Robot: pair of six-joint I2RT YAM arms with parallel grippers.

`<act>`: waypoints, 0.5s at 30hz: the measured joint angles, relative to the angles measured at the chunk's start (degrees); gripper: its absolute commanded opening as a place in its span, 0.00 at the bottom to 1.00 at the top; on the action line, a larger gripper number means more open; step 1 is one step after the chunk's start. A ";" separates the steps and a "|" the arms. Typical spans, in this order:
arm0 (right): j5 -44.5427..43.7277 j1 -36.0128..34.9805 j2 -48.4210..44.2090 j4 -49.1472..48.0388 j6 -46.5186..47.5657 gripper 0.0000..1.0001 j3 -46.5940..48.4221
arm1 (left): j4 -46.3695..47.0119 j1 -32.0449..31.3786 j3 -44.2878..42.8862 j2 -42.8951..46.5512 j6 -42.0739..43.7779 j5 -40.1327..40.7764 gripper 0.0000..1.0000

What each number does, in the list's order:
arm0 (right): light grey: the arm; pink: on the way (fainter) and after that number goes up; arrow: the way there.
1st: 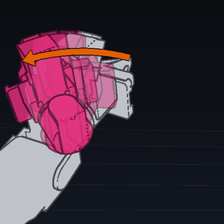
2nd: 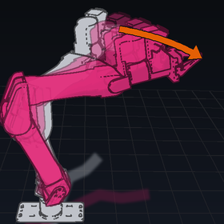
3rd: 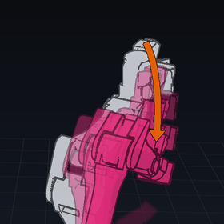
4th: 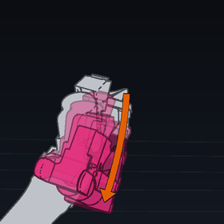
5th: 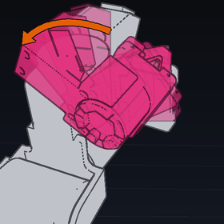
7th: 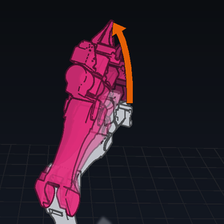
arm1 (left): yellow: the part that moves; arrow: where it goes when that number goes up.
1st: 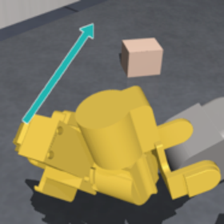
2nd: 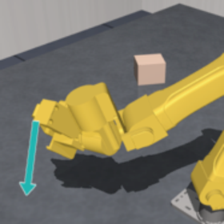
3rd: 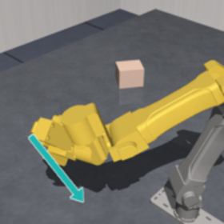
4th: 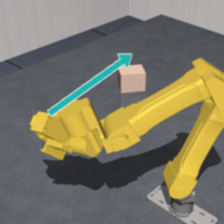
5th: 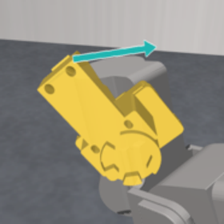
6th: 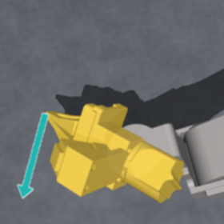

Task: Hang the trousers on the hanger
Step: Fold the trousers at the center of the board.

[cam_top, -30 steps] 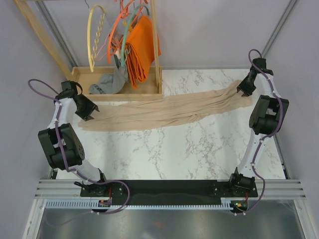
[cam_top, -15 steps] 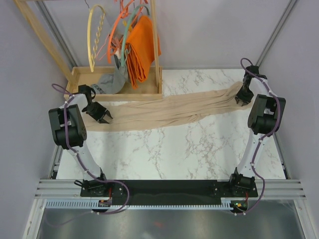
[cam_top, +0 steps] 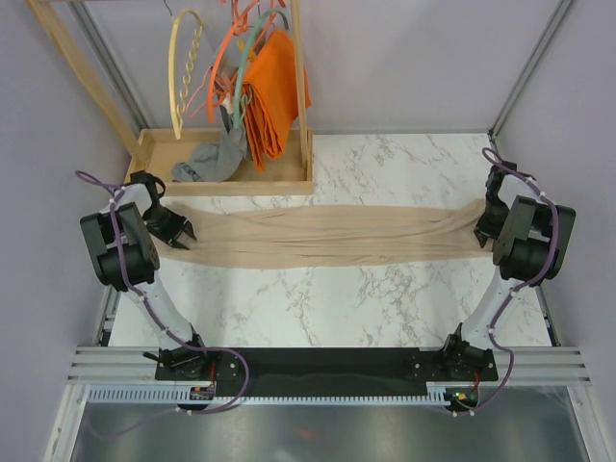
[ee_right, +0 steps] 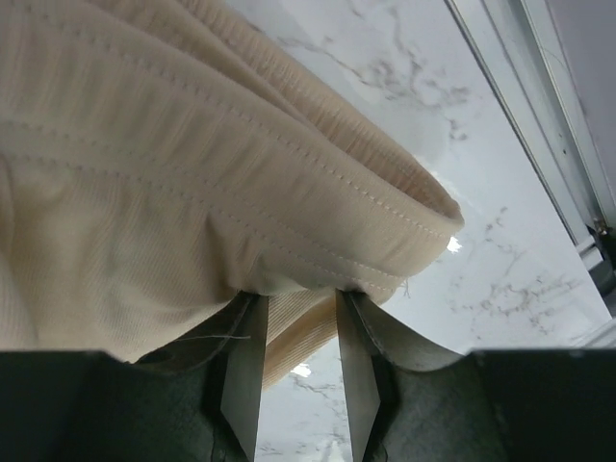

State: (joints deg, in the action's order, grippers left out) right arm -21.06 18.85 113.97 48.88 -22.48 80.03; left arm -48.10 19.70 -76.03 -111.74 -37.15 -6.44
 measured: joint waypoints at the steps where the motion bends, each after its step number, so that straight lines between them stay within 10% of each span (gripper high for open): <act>1: 0.00 0.39 -0.42 0.79 -0.02 0.42 -0.50 | -0.28 0.35 0.00 0.11 0.15 0.46 0.46; 15: 3.41 -14.32 -7.87 4.52 -3.17 0.53 7.52 | -0.39 -6.14 -0.52 12.00 2.64 0.98 0.60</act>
State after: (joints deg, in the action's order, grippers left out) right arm -17.65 4.54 106.10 53.41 -25.65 87.55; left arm -48.49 13.56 -76.55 -99.74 -34.50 -5.45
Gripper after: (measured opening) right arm 0.533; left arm 0.604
